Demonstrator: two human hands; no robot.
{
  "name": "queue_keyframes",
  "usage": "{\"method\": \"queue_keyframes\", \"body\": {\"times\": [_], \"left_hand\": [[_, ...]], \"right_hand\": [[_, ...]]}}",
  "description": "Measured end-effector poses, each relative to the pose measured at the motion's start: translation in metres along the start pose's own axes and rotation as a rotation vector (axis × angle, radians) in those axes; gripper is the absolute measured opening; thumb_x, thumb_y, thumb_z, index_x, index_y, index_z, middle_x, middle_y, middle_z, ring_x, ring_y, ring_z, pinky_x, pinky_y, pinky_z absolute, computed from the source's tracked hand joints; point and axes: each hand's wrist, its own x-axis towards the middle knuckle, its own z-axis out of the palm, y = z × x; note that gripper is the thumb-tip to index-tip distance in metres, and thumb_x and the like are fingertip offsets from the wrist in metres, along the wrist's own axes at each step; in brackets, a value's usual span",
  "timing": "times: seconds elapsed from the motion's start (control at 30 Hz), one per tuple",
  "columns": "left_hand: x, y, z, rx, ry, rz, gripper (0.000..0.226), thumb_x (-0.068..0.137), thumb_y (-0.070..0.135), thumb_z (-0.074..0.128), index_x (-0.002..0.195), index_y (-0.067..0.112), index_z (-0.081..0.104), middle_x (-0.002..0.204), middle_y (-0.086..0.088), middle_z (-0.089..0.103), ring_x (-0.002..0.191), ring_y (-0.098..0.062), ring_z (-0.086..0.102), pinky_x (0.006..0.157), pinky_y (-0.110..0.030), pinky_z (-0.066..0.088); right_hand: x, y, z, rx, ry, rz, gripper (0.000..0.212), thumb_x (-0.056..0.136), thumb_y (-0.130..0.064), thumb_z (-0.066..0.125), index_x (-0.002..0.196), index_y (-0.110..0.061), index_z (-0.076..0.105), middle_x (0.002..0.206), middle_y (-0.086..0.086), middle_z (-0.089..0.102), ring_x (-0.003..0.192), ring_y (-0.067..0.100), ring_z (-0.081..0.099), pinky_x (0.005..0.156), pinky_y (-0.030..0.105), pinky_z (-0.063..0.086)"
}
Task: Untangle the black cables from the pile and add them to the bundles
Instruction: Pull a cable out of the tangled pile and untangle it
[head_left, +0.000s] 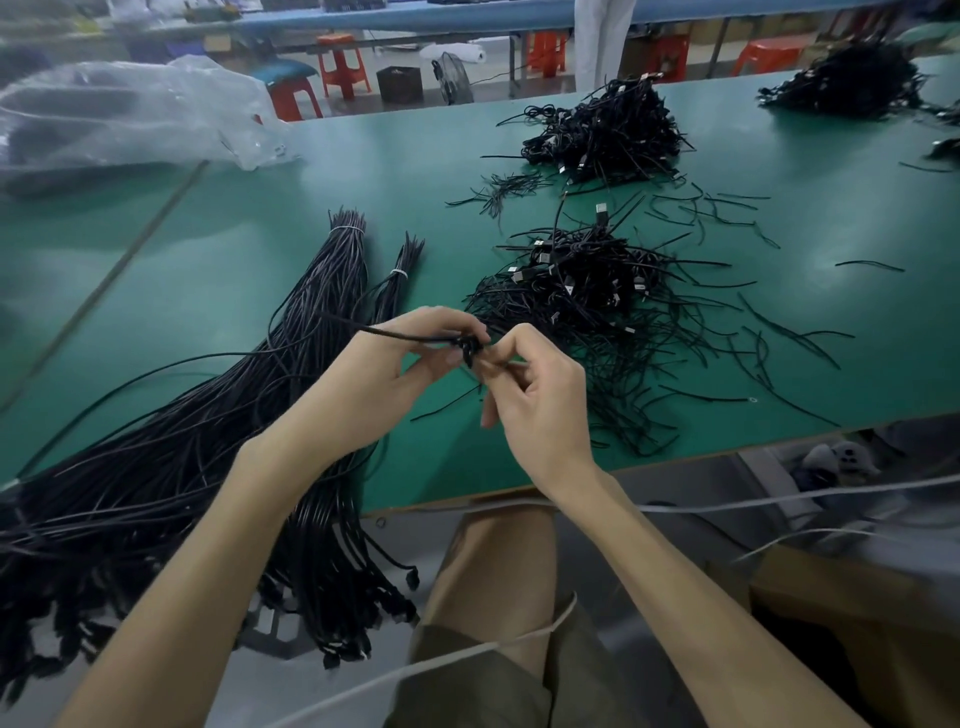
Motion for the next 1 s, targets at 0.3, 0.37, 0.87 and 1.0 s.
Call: {"method": "queue_keyframes", "body": {"times": [0.3,0.37,0.87,1.0], "left_hand": [[0.011,0.003,0.015,0.16,0.093,-0.356,0.042,0.107,0.038,0.048,0.07,0.017,0.053,0.05,0.008,0.058,0.045,-0.003,0.052,0.045,-0.015,0.035],[0.013,0.002,0.015,0.057,0.029,-0.482,0.05,0.108,0.033,0.045,0.068,0.005,0.053,0.046,0.005,0.057,0.043,-0.007,0.049,0.049,-0.019,0.037],[0.008,-0.011,0.008,-0.137,0.017,-0.637,0.039,0.107,0.041,0.05,0.096,0.007,0.067,0.083,-0.003,0.071,0.07,-0.022,0.073,0.067,-0.034,0.058],[-0.003,-0.037,-0.005,0.548,0.205,-0.625,0.031,0.103,0.038,0.058,0.119,0.011,0.057,0.116,-0.009,0.057,0.103,-0.028,0.058,0.083,-0.042,0.047]], "right_hand": [[0.004,-0.005,-0.001,-0.312,-0.009,-0.257,0.019,0.098,-0.002,0.062,0.081,-0.002,0.054,0.079,0.004,0.053,0.056,0.028,0.048,0.049,0.049,0.045],[0.004,-0.008,-0.004,-0.55,-0.052,-0.44,0.015,0.097,0.001,0.062,0.082,-0.001,0.06,0.08,0.008,0.056,0.051,0.027,0.044,0.045,0.043,0.045],[0.01,0.002,-0.029,-0.489,-0.087,-0.172,0.019,0.1,-0.017,0.066,0.086,-0.007,0.059,0.078,0.0,0.06,0.057,0.021,0.057,0.055,0.037,0.052],[0.039,0.005,-0.04,0.0,0.159,0.327,0.012,0.097,-0.016,0.07,0.088,-0.011,0.064,0.075,0.002,0.069,0.047,0.017,0.064,0.051,0.021,0.048]]}}
